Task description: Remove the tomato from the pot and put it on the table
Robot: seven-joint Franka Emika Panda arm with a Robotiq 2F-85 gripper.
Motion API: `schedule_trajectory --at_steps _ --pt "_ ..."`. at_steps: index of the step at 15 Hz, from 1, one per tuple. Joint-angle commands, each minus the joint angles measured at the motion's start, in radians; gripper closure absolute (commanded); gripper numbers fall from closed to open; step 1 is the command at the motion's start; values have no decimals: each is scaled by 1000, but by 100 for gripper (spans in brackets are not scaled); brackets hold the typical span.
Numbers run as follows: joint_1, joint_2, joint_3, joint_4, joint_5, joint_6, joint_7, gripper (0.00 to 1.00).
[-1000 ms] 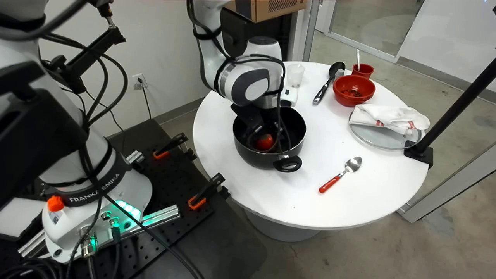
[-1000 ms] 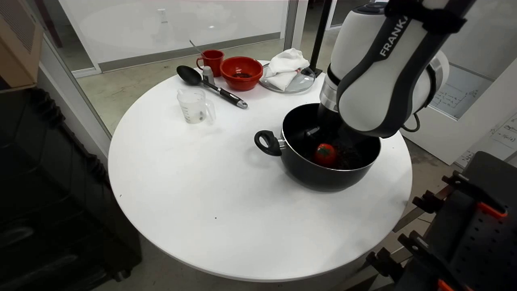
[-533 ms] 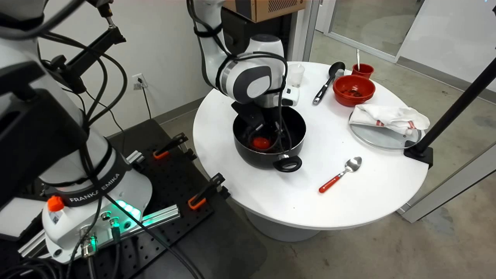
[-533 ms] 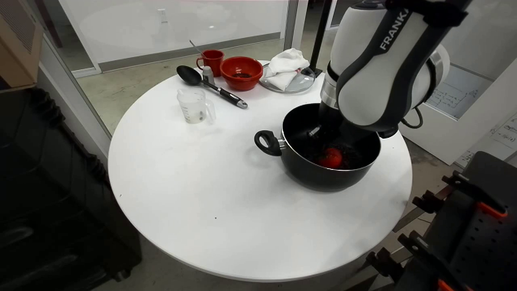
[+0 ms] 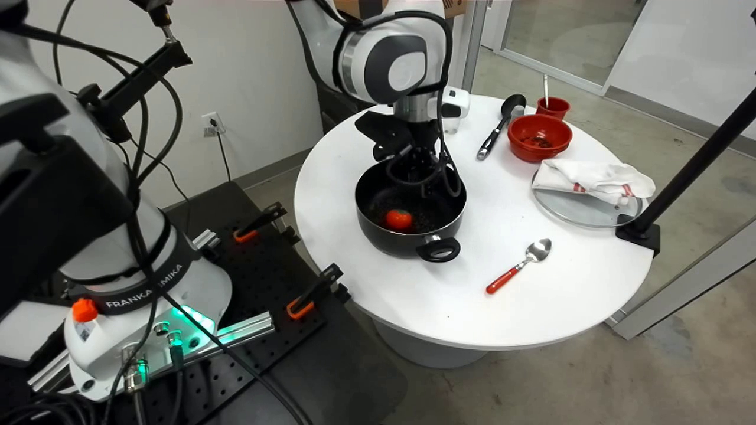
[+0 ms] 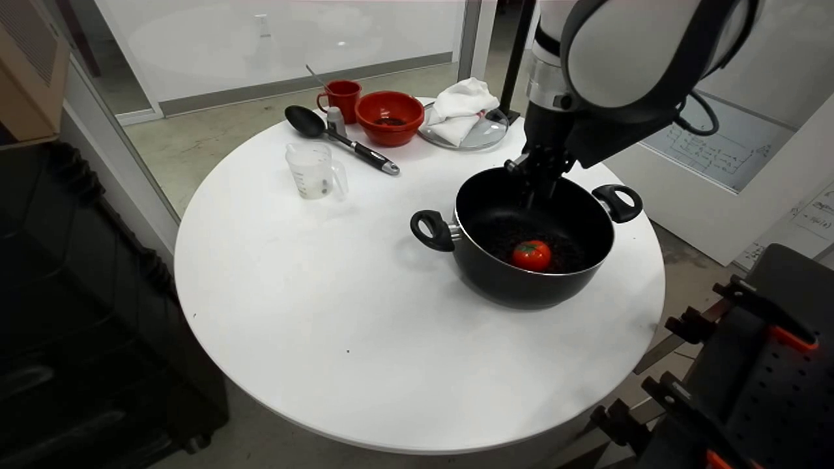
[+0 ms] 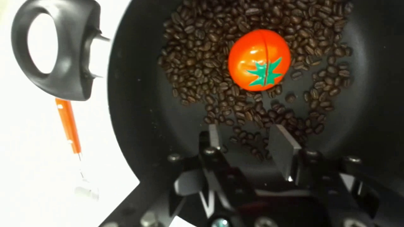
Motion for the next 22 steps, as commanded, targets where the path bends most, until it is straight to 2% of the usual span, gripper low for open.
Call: schedule_trajectory --at_steps 1,4,5,9,13,22 --pt "30 -49 -62 -38 -151 -92 78 23" --pt "10 -25 -73 -60 -255 -129 119 1" --pt "5 -17 -77 -77 -285 -122 124 0" --pt "3 -22 -86 -152 -380 -89 140 0" --pt "8 -41 -79 -196 -418 -73 146 0" --pt "-32 -172 32 -226 -351 -86 113 0"
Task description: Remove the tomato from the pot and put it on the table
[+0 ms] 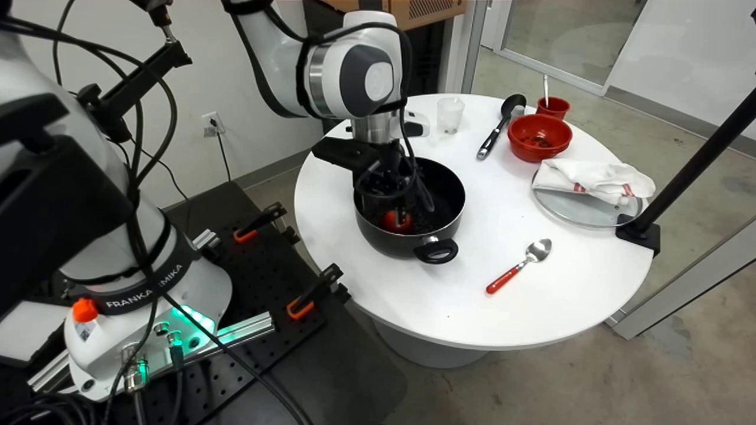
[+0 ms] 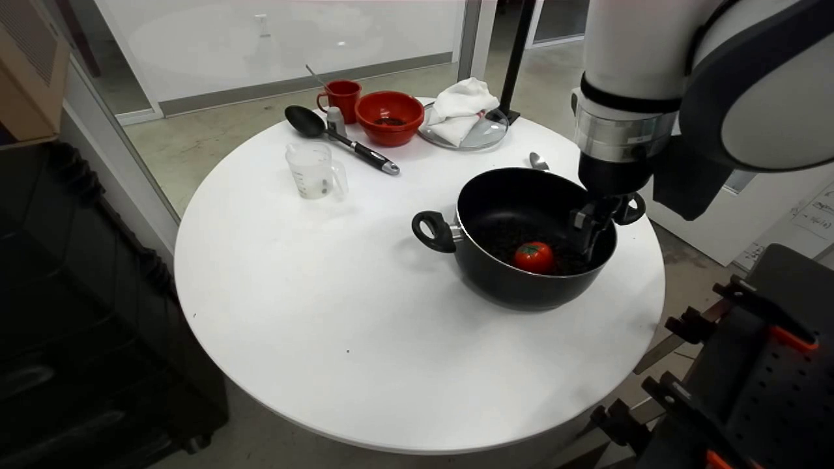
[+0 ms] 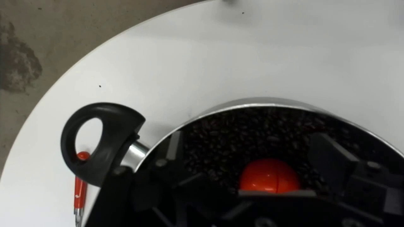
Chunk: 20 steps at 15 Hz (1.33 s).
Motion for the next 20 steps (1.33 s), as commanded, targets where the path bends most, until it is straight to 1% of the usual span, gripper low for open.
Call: schedule_trajectory --at_steps 1,6,10,13,20 --pt "-36 -63 52 -22 27 -2 -7 0" --pt "-95 -1 101 4 77 43 -51 0" --pt "-163 50 181 20 228 108 -182 0" --pt "-198 82 230 41 318 134 -257 0" --pt "-193 206 202 134 340 196 -261 0"
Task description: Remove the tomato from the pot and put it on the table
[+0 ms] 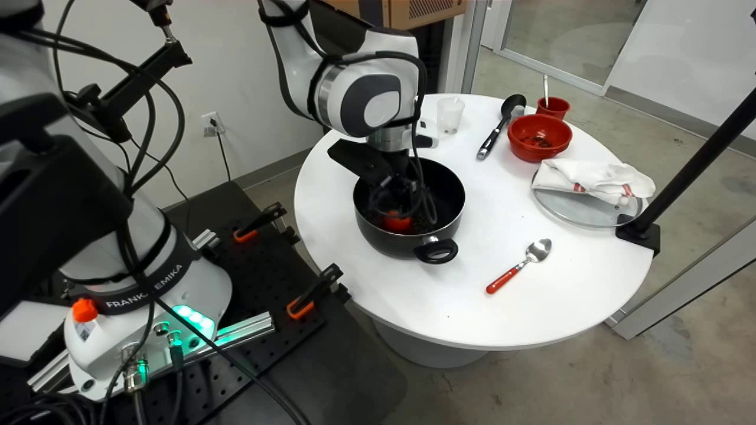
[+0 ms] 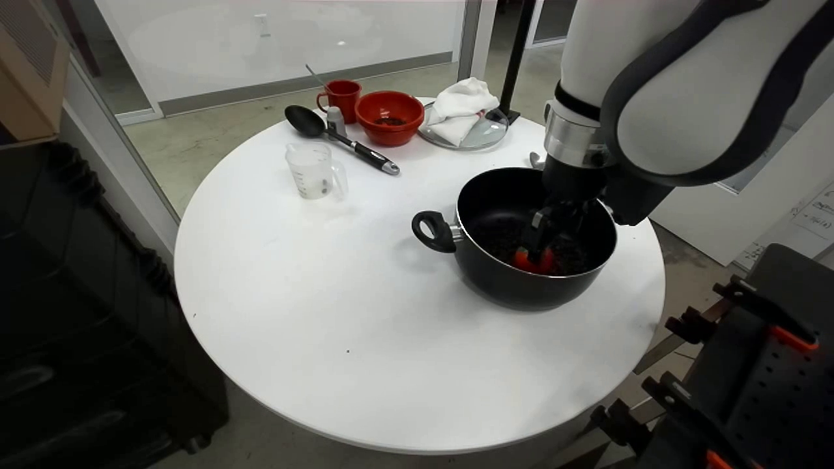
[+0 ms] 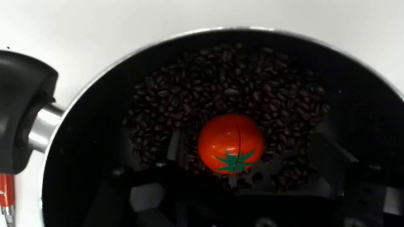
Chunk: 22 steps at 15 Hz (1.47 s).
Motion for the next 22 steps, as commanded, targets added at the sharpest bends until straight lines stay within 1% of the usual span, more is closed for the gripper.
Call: schedule_trajectory --at_steps 1,7,8,9,10,12,15,16,19,22 --pt "0 81 -13 61 32 35 -27 0" --pt "13 152 -27 107 35 47 -21 0" --pt "13 162 -29 113 36 49 -20 2" --pt "14 171 -31 119 36 51 -20 14" --pt "16 180 -34 123 36 55 -20 18" --pt "14 193 -35 134 38 60 -20 40" --pt "9 196 -32 142 44 56 -24 62" --pt "7 188 -31 142 46 53 -26 65" --pt "-9 148 -8 122 57 38 -37 65" --pt "-5 66 7 95 77 -15 -27 65"
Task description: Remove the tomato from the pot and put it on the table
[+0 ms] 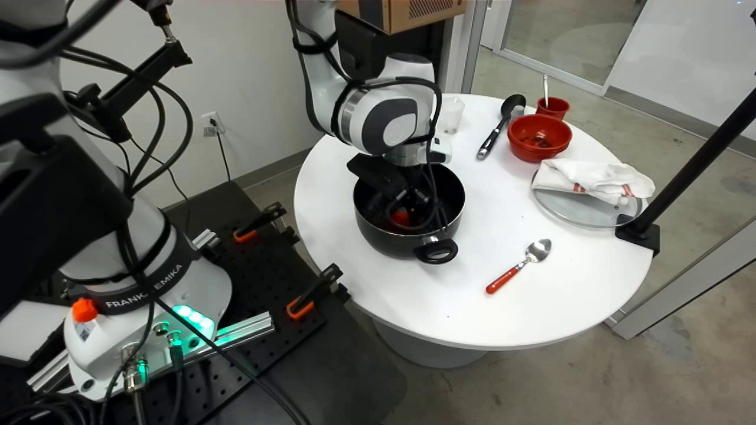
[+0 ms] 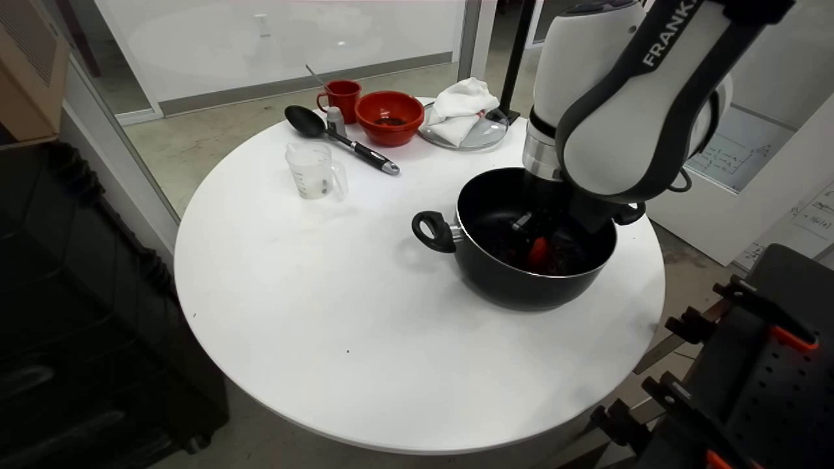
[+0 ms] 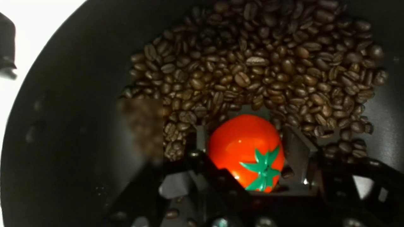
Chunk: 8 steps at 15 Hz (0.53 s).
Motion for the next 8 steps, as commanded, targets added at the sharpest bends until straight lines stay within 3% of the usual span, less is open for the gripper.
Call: schedule_trajectory --at_steps 1,6,8 --pt "7 -147 21 -50 52 -89 -21 65" --pt "92 -393 -27 -45 1 -290 96 65" --pt "90 -481 -19 -5 -19 -391 151 65"
